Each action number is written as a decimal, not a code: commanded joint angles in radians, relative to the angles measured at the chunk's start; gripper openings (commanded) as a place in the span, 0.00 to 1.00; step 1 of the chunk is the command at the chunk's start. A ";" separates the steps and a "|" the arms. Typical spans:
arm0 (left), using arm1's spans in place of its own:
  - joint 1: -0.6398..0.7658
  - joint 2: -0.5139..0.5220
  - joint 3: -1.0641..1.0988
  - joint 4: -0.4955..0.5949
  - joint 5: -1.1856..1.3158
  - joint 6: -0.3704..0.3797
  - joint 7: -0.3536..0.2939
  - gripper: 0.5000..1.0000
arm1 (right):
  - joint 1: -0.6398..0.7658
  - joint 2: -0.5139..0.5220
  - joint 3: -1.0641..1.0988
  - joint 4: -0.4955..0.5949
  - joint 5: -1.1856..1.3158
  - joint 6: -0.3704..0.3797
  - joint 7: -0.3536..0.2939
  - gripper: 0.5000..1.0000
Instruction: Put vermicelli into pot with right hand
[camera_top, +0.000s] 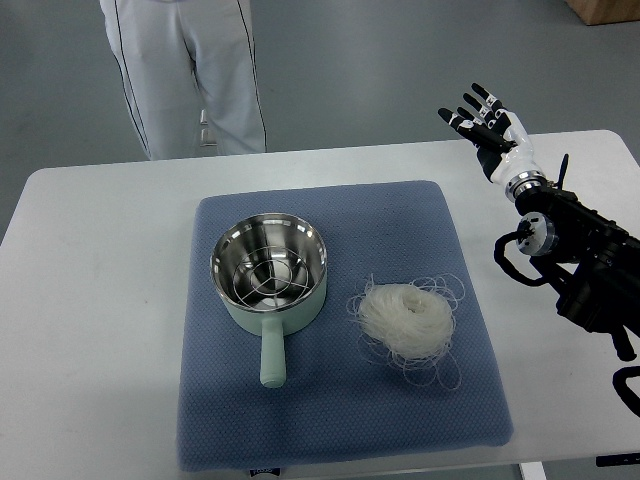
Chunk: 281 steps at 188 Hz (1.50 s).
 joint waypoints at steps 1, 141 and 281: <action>0.000 0.000 0.006 0.000 0.000 0.000 0.000 1.00 | -0.001 0.000 0.000 0.000 0.000 0.000 0.000 0.83; 0.003 0.000 0.000 0.000 0.000 0.000 0.000 1.00 | 0.000 -0.003 -0.001 0.000 0.000 0.000 0.000 0.83; -0.002 0.000 0.000 0.000 0.000 0.000 0.000 1.00 | 0.004 -0.034 -0.011 0.035 -0.012 0.005 -0.003 0.83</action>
